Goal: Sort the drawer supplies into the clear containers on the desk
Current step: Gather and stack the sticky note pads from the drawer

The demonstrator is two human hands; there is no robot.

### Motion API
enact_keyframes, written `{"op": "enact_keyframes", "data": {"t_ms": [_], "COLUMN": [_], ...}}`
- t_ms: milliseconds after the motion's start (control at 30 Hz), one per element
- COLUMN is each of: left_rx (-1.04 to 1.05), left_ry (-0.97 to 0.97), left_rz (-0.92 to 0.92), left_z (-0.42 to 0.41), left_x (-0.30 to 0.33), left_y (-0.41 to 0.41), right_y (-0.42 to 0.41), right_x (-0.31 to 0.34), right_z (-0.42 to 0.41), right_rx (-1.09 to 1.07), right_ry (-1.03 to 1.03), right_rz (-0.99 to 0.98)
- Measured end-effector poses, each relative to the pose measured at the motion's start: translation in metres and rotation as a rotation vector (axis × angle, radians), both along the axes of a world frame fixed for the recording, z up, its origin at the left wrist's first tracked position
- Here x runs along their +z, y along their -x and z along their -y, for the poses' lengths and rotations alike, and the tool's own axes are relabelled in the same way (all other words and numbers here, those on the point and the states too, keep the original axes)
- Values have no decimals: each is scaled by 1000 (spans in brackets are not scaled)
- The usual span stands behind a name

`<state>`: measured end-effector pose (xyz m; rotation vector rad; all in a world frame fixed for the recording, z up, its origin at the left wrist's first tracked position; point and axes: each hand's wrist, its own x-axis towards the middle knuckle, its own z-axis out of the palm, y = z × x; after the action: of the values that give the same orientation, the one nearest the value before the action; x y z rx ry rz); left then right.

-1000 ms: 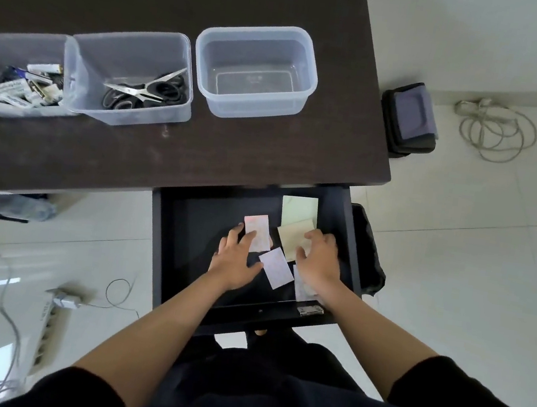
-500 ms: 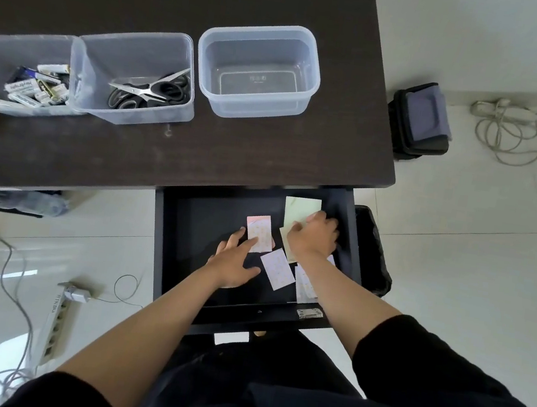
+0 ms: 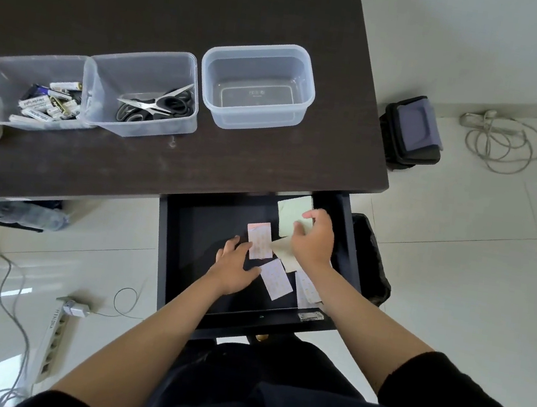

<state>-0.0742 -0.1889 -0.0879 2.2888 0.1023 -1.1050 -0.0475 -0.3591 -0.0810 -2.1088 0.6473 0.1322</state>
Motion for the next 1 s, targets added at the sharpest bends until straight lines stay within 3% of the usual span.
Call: {"op": "enact_keyframes", "data": {"t_ms": [200,567,733,1000], "left_rx": [314,650,598,736], "left_ry": [150,620,649,581], "left_rz": [207,193,92,69], "left_z": [-1,3,-11,-33], "left_x": [20,52,53,45], "left_y": [3,0,-4,11], "right_y": [42,51,40,41], "right_x": [22,51,46,18], "right_z": [1,-17,-23,-24], "right_rx": [-99,35,97,53], "right_ry": [-141,-266,-326,-298], "right_rz": [146,276,201,-60]}}
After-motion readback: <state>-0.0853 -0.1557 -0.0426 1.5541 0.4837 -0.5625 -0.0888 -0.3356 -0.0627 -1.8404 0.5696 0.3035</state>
